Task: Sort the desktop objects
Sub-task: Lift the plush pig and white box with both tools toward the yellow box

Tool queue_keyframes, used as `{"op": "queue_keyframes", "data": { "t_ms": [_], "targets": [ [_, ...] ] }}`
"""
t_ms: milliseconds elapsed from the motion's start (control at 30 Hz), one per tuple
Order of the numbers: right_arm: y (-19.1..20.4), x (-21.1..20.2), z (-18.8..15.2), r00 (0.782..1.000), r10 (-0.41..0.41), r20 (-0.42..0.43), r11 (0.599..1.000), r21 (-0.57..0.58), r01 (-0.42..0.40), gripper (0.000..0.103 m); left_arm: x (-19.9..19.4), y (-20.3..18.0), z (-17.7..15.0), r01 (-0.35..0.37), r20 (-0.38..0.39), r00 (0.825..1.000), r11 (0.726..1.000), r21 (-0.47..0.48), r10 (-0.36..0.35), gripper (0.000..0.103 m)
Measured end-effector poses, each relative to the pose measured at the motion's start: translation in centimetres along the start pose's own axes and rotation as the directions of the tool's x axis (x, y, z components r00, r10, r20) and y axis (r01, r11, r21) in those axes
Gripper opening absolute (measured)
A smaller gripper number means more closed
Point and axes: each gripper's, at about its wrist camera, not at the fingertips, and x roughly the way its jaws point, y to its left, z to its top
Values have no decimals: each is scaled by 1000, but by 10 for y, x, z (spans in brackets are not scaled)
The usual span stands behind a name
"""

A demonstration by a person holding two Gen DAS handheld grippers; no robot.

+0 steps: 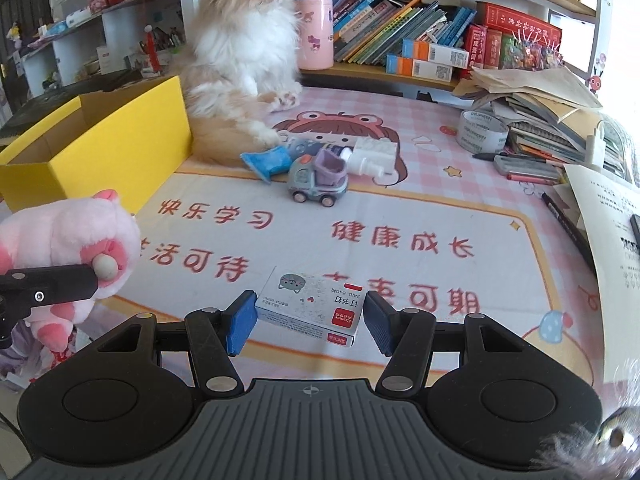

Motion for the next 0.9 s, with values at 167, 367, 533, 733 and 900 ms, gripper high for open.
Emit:
{"op": "queue_keyframes", "data": {
  "t_ms": [167, 367, 533, 733, 900],
  "targets": [
    [24, -7, -8, 1000, 3, -12, 1000, -27, -3, 55, -14, 17, -11, -3, -2, 1000, 1000, -16, 3, 73],
    [49, -20, -19, 1000, -9, -18, 998, -58, 8, 55, -29, 35, -26, 3, -3, 1000, 1000, -28, -3, 73],
    [69, -32, -32, 999, -18, -32, 997, -72, 15, 55, -42, 47, -36, 14, -6, 1000, 999, -43, -15, 73],
    [92, -45, -51, 998, -28, -51, 998, -50, 25, 55, -59, 56, -56, 40, -30, 999, 999, -14, -40, 73],
    [117, -51, -67, 997, -17, -74, 999, -40, 14, 55, -74, 69, -74, 44, -53, 998, 999, -2, -44, 73]
  ]
}}
